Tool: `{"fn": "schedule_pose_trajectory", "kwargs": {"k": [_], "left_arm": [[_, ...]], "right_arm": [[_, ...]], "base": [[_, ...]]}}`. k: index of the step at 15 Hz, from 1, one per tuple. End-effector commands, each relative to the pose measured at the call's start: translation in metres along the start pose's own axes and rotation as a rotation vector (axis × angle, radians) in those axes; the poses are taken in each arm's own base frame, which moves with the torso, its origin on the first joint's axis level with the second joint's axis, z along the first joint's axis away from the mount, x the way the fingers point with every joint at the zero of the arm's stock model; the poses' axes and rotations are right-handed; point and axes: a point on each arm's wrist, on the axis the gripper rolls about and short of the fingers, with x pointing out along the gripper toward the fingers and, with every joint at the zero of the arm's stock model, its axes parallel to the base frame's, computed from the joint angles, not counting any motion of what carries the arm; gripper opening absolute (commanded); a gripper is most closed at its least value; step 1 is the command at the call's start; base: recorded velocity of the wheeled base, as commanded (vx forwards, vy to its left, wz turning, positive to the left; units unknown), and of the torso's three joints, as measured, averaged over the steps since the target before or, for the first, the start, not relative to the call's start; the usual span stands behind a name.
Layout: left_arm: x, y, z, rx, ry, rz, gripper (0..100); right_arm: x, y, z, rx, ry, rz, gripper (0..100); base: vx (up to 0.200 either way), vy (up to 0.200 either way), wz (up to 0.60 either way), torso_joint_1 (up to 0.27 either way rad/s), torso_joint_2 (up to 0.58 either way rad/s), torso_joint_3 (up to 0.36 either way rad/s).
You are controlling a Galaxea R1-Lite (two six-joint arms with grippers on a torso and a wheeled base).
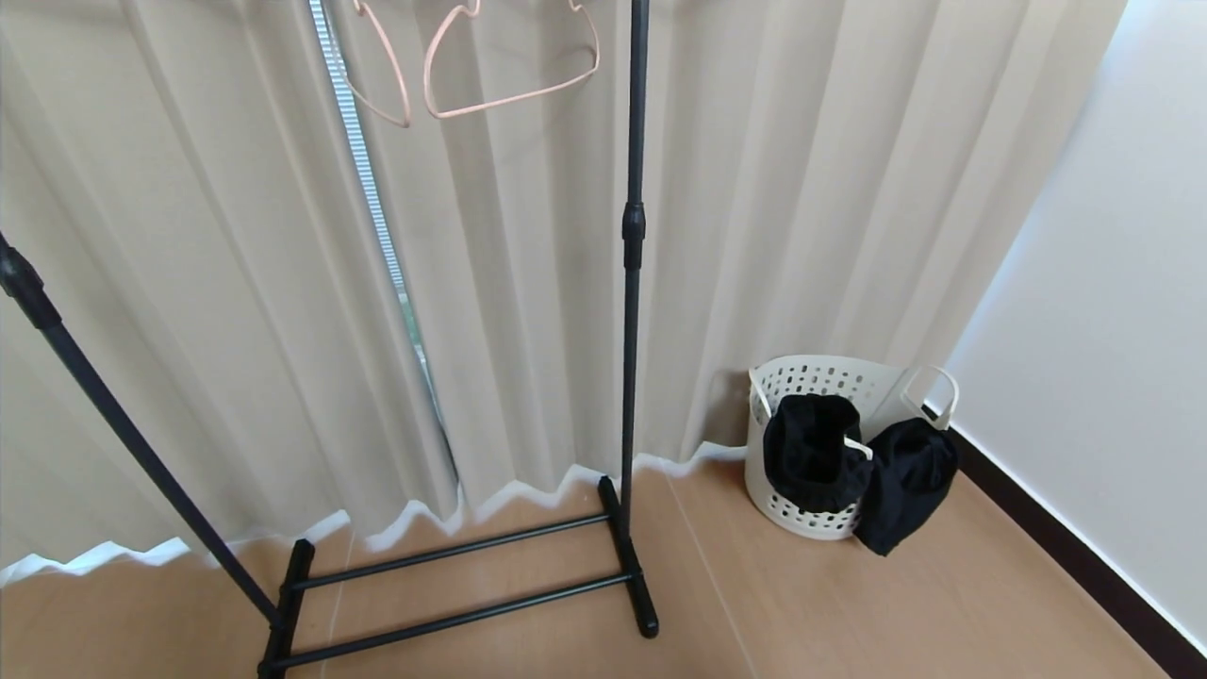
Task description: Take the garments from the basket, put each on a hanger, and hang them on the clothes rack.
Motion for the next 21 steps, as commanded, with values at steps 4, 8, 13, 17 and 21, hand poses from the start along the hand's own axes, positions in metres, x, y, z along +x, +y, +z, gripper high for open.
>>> {"fn": "schedule_pose_trajectory", "kwargs": {"k": [4, 8, 13, 17, 21], "left_arm": [[0.0, -0.0001, 0.0005, 0.003, 0.0, -0.002, 100], [0.0, -0.0001, 0.0005, 0.009, 0.0, -0.005, 100], [0.0, -0.0002, 0.0005, 0.017, 0.004, -0.009, 100], [-0.0002, -0.0002, 0.0011, 0.017, 0.001, -0.009, 100], [-0.0002, -0.0004, 0.0011, 0.017, 0.001, -0.018, 100]], "right_arm": [[0.0, 0.0, 0.0001, 0.0, -0.001, 0.001, 100], [0.0, 0.0, 0.0001, 0.003, -0.001, 0.001, 100], [0.0, 0.0, 0.0001, 0.003, -0.001, 0.001, 100], [0.0, 0.0, 0.0001, 0.002, -0.001, 0.001, 100], [0.0, 0.0, 0.0001, 0.001, -0.001, -0.001, 100]], "base": [[0.0, -0.2, 0.0, 0.006, 0.0, 0.0], [0.2, 0.0, 0.0, -0.004, 0.0, 0.001], [0.08, -0.12, 0.0, 0.003, 0.0, 0.003], [0.0, -0.2, -0.15, 0.0, 0.0, 0.0], [0.1, 0.0, -0.3, 0.001, 0.0, 0.001]]}}
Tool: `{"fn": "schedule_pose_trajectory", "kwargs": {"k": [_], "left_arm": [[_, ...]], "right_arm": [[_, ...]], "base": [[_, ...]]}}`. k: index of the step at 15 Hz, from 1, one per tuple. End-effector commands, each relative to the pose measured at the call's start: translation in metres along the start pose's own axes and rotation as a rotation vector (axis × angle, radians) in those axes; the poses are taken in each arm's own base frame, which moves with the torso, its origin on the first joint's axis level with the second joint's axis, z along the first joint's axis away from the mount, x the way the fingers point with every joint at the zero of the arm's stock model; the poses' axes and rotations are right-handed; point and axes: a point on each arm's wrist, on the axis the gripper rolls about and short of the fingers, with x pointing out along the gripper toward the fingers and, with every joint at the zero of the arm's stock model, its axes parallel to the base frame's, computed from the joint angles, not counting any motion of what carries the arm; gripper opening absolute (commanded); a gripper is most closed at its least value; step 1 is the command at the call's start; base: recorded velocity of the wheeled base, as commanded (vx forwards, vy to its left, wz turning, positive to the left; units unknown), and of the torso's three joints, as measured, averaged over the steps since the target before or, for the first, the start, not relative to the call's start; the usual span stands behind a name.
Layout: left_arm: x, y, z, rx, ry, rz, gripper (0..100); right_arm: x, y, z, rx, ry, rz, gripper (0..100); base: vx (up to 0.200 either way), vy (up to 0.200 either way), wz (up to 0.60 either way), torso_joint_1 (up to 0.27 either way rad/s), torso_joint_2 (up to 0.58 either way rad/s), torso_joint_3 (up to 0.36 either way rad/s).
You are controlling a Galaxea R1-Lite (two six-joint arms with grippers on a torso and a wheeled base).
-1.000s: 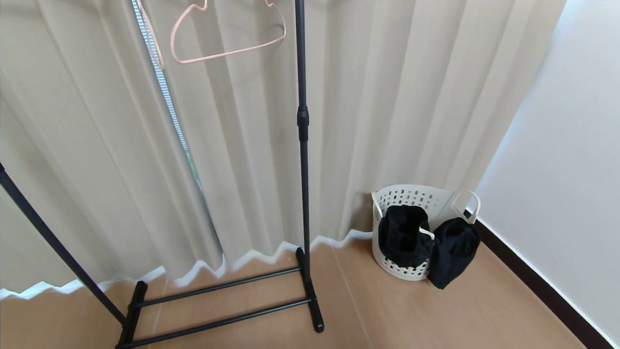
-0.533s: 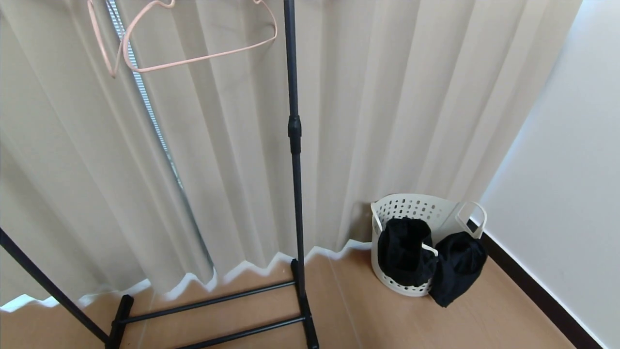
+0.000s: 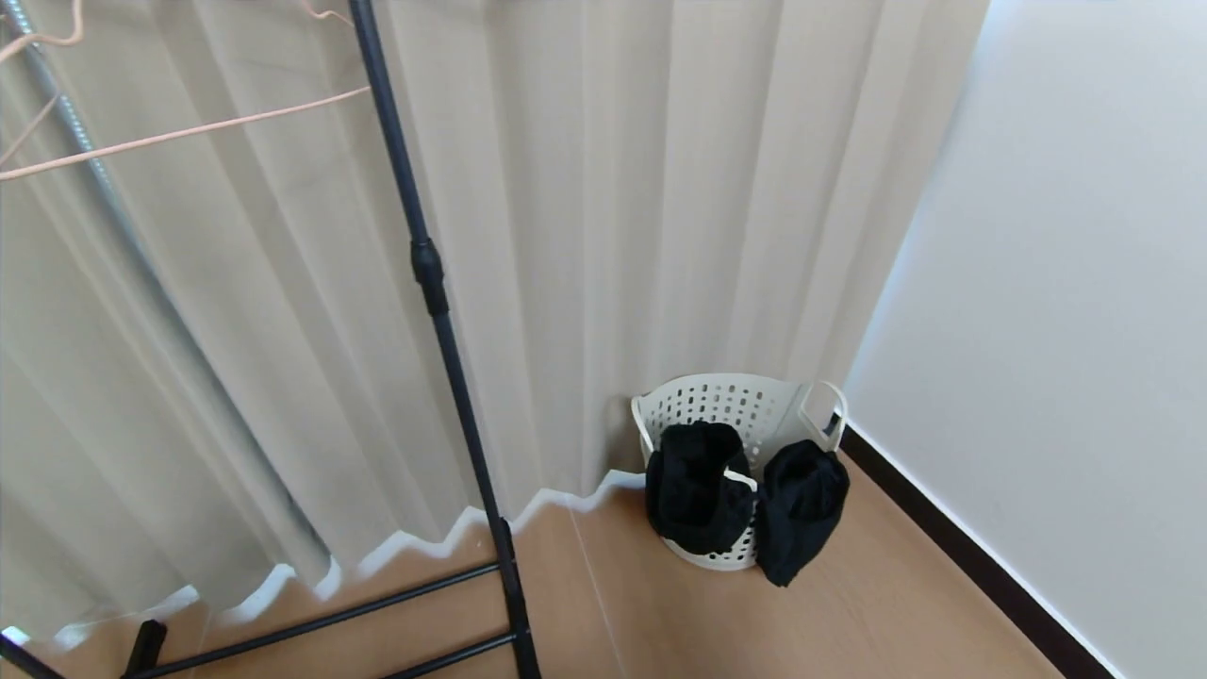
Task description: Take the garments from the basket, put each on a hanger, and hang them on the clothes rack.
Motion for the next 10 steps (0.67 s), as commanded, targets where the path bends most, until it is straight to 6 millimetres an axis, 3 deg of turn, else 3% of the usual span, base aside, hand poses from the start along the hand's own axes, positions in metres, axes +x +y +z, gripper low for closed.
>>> {"fn": "schedule_pose_trajectory", "kwargs": {"k": [1, 4, 7, 10], "left_arm": [[0.0001, 0.0, -0.0006, 0.0, 0.005, -0.003, 100], [0.0001, 0.0, -0.001, -0.003, 0.005, -0.003, 100], [0.0001, 0.0, -0.001, 0.0, 0.005, -0.003, 100], [0.0003, 0.0, -0.0013, 0.0, 0.005, -0.001, 100]], "right_arm": [[0.0, 0.0, 0.0002, 0.0, -0.001, 0.002, 100], [0.0, 0.0, 0.0002, 0.0, -0.001, 0.002, 100], [0.0, 0.0001, 0.0002, -0.001, -0.001, 0.0, 100], [0.0, 0.0001, 0.0002, 0.001, -0.001, 0.0, 100]], "base": [[0.2, 0.0, 0.0, -0.007, 0.01, -0.002], [0.2, 0.0, 0.0, -0.001, 0.0, -0.002], [0.2, 0.2, 0.0, 0.004, 0.0, 0.001], [0.0, 0.0, 0.0, 0.0, 0.0, 0.0]]}}
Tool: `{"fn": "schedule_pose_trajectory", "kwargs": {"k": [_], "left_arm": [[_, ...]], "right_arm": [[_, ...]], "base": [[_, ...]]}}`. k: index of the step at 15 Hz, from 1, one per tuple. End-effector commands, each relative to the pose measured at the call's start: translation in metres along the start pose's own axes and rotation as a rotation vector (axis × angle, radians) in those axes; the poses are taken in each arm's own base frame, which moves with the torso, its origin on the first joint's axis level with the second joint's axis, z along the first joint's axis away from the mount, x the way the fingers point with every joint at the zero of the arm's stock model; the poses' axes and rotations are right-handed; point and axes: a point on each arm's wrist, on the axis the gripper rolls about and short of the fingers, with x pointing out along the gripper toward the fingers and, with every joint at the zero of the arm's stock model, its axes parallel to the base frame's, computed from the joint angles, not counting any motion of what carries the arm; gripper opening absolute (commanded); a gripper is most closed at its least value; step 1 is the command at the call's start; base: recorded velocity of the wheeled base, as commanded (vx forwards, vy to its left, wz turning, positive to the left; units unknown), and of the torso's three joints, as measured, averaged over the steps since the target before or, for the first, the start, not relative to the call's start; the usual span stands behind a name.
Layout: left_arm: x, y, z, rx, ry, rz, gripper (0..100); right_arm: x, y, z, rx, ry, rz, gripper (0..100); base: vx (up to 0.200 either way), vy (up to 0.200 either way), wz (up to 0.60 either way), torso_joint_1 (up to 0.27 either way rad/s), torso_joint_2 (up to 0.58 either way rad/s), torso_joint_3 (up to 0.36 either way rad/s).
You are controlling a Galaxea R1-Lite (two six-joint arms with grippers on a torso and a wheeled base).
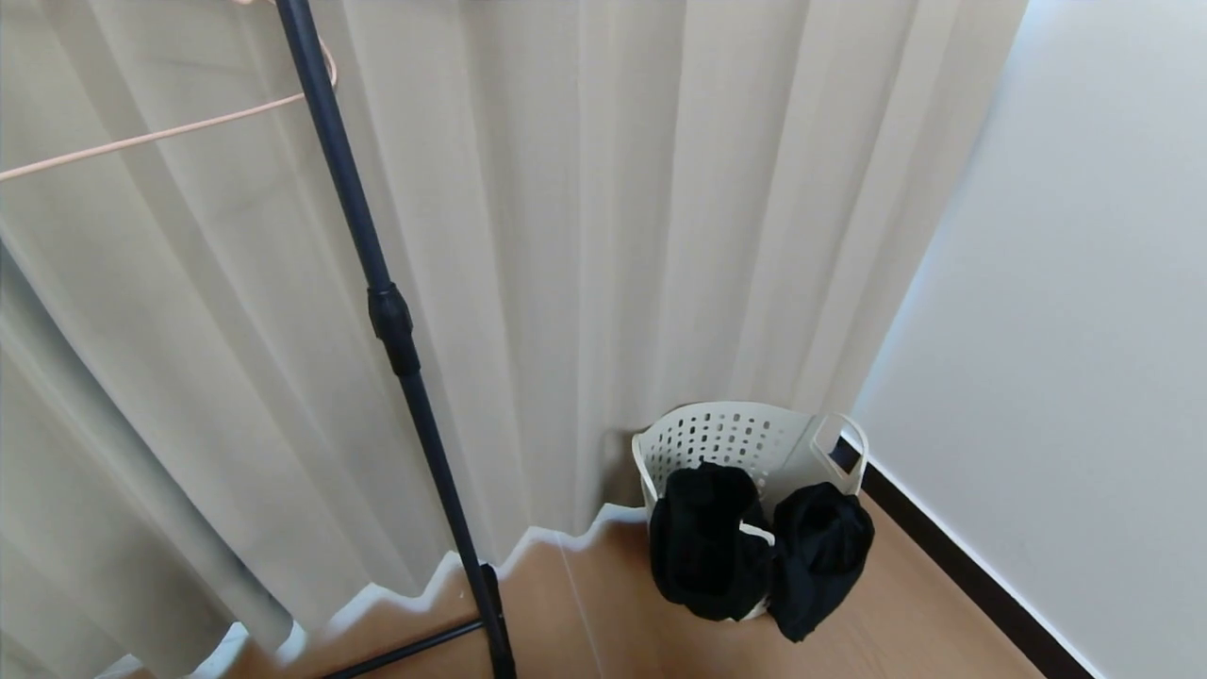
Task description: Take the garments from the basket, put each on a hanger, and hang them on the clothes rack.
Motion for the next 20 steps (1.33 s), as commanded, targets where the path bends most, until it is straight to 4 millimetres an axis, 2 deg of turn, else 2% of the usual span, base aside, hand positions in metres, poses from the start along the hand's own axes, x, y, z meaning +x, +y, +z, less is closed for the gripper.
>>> {"fn": "schedule_pose_trajectory", "kwargs": {"k": [1, 7, 20], "left_arm": [[-0.0001, 0.0, 0.0003, -0.008, -0.002, 0.002, 100], [0.0, 0.0, 0.0004, -0.006, -0.001, 0.002, 100], [-0.0002, 0.0, 0.0006, -0.012, -0.002, 0.0, 100]], "right_arm": [[0.0, -0.0001, -0.0001, -0.001, 0.0, 0.001, 100], [0.0, -0.0001, -0.0001, 0.002, 0.0, -0.002, 100], [0.0, -0.0001, -0.0001, 0.002, 0.0, -0.001, 100]], "base": [[0.0, 0.0, 0.0, 0.0, 0.0, 0.0], [0.0, 0.0, 0.0, 0.0, 0.0, -0.014], [0.0, 0.0, 0.0, 0.003, 0.0, -0.191]]}}
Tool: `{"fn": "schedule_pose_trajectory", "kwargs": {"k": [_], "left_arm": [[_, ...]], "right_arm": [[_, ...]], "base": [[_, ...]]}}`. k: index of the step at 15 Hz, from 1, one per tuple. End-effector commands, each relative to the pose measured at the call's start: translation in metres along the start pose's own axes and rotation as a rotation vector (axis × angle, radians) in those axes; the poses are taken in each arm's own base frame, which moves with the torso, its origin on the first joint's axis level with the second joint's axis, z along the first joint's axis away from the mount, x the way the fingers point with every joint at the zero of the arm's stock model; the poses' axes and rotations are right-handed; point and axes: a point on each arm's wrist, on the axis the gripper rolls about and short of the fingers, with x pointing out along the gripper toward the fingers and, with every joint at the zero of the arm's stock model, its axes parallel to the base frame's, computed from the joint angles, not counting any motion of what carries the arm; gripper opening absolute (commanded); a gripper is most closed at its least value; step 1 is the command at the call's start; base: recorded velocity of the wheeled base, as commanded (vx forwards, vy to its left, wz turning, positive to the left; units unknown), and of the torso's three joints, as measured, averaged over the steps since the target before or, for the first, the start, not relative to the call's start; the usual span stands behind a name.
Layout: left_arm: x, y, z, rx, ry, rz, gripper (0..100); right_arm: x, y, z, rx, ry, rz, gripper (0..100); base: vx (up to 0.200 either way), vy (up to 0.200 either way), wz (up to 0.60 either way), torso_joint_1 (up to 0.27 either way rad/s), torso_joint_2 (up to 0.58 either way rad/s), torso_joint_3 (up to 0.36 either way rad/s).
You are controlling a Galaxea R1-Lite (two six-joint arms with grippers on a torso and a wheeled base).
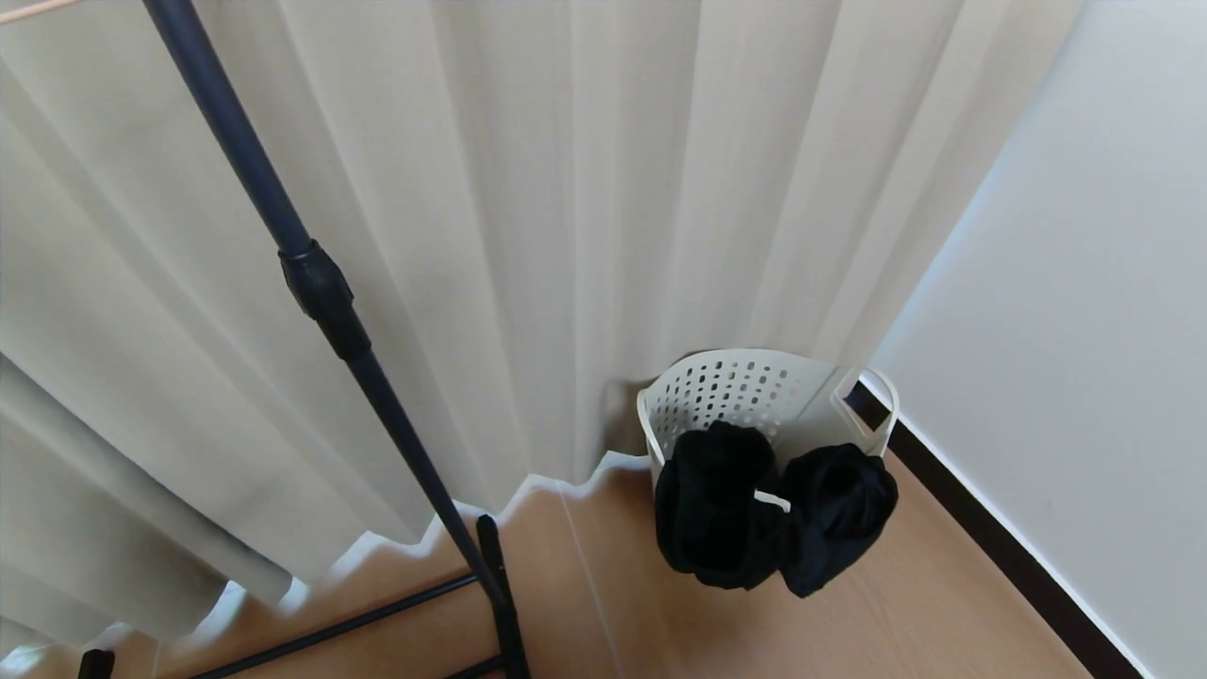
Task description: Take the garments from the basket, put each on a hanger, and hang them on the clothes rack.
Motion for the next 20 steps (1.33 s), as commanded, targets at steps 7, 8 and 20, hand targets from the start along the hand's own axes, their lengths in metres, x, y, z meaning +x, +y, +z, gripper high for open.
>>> {"fn": "schedule_pose_trajectory", "kwargs": {"k": [7, 8, 20], "left_arm": [[0.0, 0.0, 0.0, -0.003, -0.001, -0.003, 100], [0.0, 0.0, 0.0, -0.003, -0.001, -0.003, 100], [0.0001, 0.0, -0.0001, 0.013, 0.002, -0.004, 100]], "right_arm": [[0.0, 0.0, 0.0, 0.0, 0.0, 0.001, 100], [0.0, 0.0, 0.0, 0.0, 0.0, 0.001, 100], [0.0, 0.0, 0.0002, -0.002, -0.002, -0.001, 100]], "base": [[0.0, 0.0, 0.0, 0.004, 0.01, -0.196], [0.0, 0.0, 0.0, 0.002, 0.01, -0.198], [0.0, 0.0, 0.0, 0.002, 0.0, -0.195]]}}
